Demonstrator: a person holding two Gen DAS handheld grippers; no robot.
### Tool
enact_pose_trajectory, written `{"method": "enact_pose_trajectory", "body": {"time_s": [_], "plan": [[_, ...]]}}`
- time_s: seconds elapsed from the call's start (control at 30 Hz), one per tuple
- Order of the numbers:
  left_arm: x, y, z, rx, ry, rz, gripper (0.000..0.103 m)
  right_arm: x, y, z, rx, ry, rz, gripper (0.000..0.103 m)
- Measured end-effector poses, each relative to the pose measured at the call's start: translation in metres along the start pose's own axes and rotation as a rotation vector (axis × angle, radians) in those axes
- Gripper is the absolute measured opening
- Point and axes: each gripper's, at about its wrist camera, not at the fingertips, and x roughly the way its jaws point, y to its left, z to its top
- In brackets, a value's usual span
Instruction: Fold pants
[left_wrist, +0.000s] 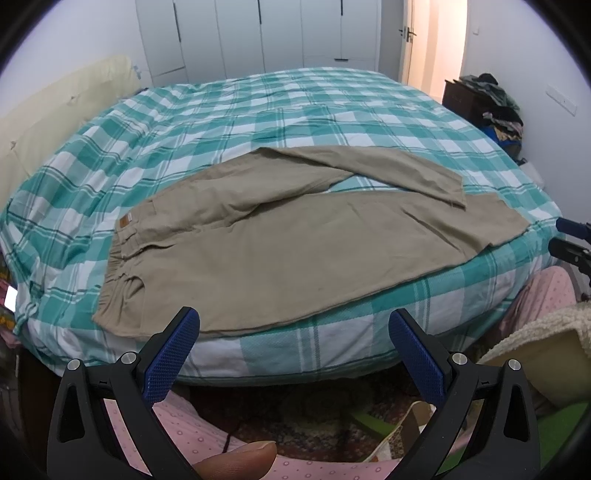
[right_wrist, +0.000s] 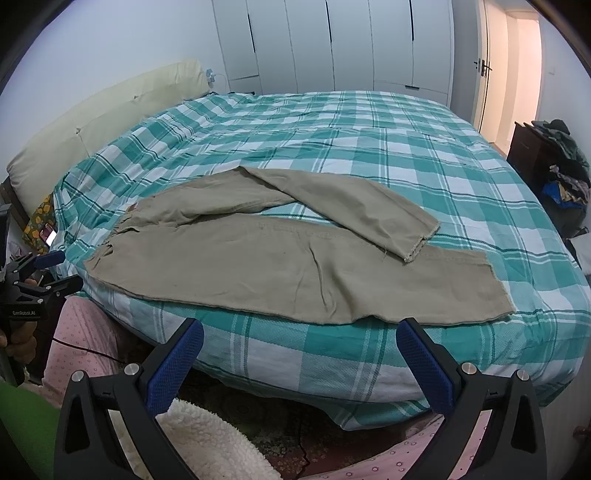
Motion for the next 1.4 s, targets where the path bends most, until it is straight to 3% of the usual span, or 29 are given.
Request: {"method": "enact_pose_trajectory", "body": {"time_s": [0.87, 1.4], "plan": [[0.016, -0.002, -0.001, 0.007, 0.063, 0.037, 0.102, 0.004, -0.008, -0.006, 0.029, 0.016, 0.005, 0.103], [0.020, -0.004, 0.005, 0.011, 0.051, 0.046, 0.102, 0.007, -0.008, -0.005, 0.031, -0.001, 0.011, 0.103]]}}
